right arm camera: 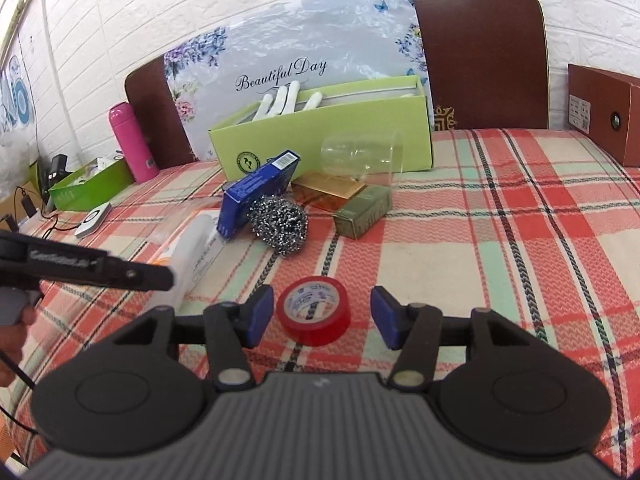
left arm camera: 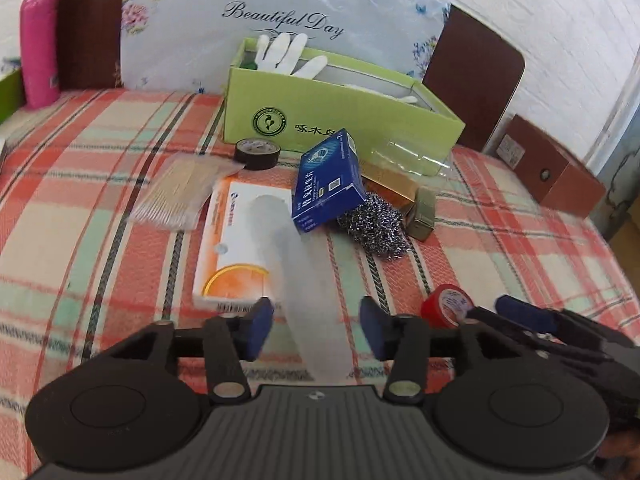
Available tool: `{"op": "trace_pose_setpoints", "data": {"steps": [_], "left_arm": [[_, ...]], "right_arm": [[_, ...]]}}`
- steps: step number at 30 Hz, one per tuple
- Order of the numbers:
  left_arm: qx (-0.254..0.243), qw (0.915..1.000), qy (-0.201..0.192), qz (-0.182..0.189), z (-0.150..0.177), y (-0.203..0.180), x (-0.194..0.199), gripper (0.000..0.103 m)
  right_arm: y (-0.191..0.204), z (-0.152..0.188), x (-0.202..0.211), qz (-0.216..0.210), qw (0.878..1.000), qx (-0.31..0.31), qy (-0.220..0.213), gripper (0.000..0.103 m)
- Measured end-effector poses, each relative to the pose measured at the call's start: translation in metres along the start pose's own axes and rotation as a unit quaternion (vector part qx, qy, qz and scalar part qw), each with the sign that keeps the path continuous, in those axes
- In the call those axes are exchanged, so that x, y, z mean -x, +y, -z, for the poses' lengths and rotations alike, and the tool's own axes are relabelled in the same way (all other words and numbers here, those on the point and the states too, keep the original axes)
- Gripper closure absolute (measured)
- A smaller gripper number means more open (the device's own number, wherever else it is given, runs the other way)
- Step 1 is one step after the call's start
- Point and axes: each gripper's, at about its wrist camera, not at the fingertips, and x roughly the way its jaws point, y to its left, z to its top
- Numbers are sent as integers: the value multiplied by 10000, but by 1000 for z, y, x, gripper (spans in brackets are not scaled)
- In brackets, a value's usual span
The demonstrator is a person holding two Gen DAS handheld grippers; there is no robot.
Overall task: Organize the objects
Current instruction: 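Grasp the clear plastic tube with the left tool, then lower the tube into the lime-green box with the left tool while the right tool drops the red tape in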
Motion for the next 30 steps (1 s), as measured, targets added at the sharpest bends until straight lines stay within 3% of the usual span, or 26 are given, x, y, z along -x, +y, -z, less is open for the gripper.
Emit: {"op": "trace_pose_setpoints", "data": {"steps": [4,5,6,11,14,16,18,20,28,29,30], "left_arm": [[-349,9991,21,-258,0,-9,-16,50],[-437,9986,170,-255,2,-9,-19,66],[-438,9984,319,-181,4,-7,-22,73],[-957,9938,530,197,21,-3,-3,75],[-911,9943,529,183,24,-1,2,74],[-847,9952,486,86,21,-3,-3,69],[-828,9955,456,32,17,-9,-10,53],[-950,9944,444,86,15,-16,-16,50],[-1003,9941,422,17,12,-20,-24,50],[-1023,9939,409,8,12,-20,-24,52],[-1060,9936,398,-20,12,-21,-24,63]], "right_arm": [[-1,1,0,6,10000,73,4,49],[-1,1,-1,-2,10000,84,1,49],[-1,1,-2,-31,10000,88,6,49],[-2,3,-6,-132,9998,106,61,49],[-2,4,-10,-122,9997,176,109,49],[0,4,-13,-81,9995,277,130,49],[4,4,-14,-39,9988,473,122,49],[8,4,-17,18,9977,665,130,49],[18,5,-34,7,9931,1153,235,49],[19,6,-36,6,9928,1174,254,49],[19,7,-38,19,9926,1182,292,51]]}}
